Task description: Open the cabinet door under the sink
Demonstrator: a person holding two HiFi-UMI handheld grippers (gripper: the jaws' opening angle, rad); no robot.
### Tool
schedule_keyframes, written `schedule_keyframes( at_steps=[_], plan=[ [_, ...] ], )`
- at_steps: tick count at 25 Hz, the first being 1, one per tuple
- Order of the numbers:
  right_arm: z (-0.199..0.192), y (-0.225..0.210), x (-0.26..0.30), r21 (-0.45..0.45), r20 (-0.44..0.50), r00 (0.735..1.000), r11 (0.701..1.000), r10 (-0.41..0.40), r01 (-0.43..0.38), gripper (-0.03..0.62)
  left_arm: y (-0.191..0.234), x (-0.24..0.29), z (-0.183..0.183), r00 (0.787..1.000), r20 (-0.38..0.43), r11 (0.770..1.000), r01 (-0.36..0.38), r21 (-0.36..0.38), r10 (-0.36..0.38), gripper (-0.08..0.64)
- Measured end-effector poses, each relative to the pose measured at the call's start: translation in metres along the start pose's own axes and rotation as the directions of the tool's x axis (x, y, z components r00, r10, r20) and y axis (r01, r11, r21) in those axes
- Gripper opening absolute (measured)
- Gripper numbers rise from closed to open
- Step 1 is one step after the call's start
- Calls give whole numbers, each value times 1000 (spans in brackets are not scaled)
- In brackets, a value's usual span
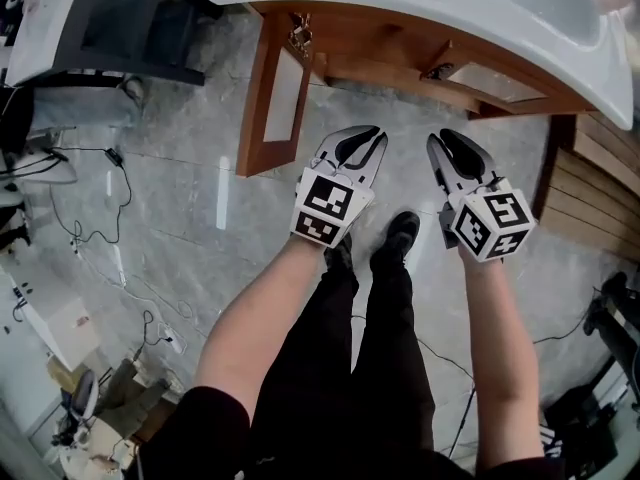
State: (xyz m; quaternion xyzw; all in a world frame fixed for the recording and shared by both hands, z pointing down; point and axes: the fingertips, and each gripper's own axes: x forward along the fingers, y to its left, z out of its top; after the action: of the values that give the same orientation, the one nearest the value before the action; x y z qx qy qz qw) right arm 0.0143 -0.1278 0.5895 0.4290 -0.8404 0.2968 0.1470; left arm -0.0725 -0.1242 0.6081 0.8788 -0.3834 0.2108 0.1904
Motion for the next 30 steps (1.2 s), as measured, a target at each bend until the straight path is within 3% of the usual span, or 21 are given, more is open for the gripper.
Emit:
schedule_keyframes(
  at_steps=[6, 11, 23, 30],
  plan=[
    [6, -55, 31, 29, 1, 999, 999, -37, 37, 106, 26, 55, 25, 999, 6, 999, -34, -1, 34, 48],
    [3, -79, 62, 49, -24, 998, 997, -58, 59, 131, 37, 84, 25, 999, -19, 999, -35, 2, 35, 48],
    [3, -110, 117, 67, -36, 979, 977, -202, 204, 152, 65, 94, 17, 999, -23, 999, -35, -35, 34, 48],
    [-9, -115, 127, 64, -60, 959, 957, -279, 282, 123, 72, 87, 16, 1000, -10, 998, -28, -54, 27, 48]
  ],
)
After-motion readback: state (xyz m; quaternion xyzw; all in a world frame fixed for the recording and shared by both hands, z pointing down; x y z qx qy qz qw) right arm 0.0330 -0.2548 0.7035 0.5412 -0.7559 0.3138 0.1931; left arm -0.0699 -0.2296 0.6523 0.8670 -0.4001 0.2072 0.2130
